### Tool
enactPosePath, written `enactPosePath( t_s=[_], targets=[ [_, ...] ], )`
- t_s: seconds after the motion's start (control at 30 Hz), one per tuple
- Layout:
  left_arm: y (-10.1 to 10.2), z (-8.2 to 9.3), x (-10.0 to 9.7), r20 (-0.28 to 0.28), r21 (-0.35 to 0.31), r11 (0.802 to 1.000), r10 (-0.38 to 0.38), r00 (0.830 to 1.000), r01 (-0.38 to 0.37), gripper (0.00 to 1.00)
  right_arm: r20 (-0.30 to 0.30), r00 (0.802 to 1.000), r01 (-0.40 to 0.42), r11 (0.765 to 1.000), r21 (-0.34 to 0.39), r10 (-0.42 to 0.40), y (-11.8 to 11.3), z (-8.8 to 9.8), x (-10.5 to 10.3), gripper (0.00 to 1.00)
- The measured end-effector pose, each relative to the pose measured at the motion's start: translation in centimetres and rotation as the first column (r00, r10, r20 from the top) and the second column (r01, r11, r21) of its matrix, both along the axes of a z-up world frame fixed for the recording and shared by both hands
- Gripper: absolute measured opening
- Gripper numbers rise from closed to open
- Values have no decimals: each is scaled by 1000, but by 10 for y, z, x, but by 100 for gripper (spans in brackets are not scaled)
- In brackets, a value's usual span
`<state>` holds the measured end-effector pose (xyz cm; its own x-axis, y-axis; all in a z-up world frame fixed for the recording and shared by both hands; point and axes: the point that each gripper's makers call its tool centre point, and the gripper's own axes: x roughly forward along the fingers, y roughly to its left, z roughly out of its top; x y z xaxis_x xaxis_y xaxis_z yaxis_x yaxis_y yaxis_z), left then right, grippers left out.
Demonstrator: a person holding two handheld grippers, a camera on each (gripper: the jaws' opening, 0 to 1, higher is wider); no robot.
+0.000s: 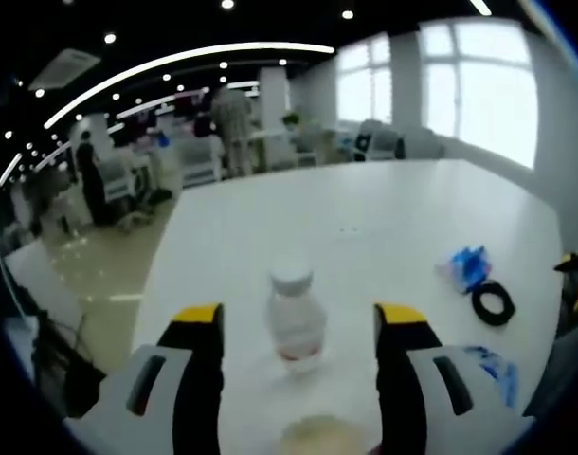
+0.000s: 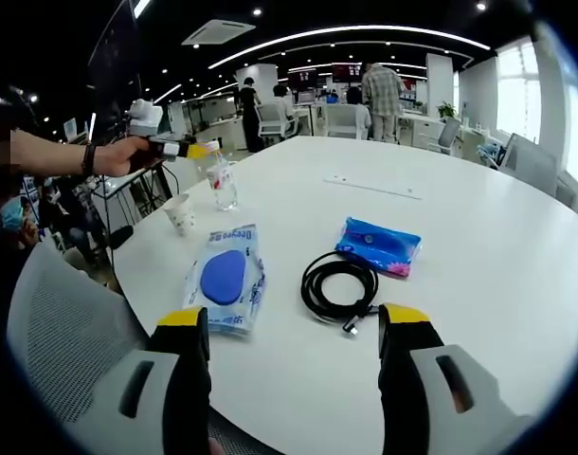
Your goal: Arrange the tabletop items into an orderly group along one side of the table until the central work area is clear of visible clutter.
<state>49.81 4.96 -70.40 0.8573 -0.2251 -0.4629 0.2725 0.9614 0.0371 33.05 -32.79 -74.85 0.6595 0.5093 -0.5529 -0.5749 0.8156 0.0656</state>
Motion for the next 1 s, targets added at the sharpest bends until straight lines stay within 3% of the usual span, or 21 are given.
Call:
enactPosePath(
  t_s=[0.23, 0.43, 0.63, 0.87, 1.0],
  targets=[
    [4, -3, -13, -15, 2, 1000, -2, 1000, 2, 62, -1, 1000, -12, 1000, 0, 12, 2, -1, -1, 73],
    [-8, -8, -34, -37, 6, 999, -47, 998, 47, 63, 1, 1000, -1, 1000, 7, 1, 0, 0, 0, 73],
    [-26, -35, -65, -117, 93, 983, -149, 982, 160, 62, 3, 1000, 1, 1000, 9, -1, -1, 0, 1, 73],
    [-33, -63, -84, -187, 110, 975, -172, 967, 194, 58, 2, 1000, 3, 1000, 12, -3, -1, 0, 2, 73],
    [-31, -68, -86, -204, 113, 973, -175, 963, 201, 58, 2, 1000, 3, 1000, 13, -3, 0, 0, 2, 72]
  ],
)
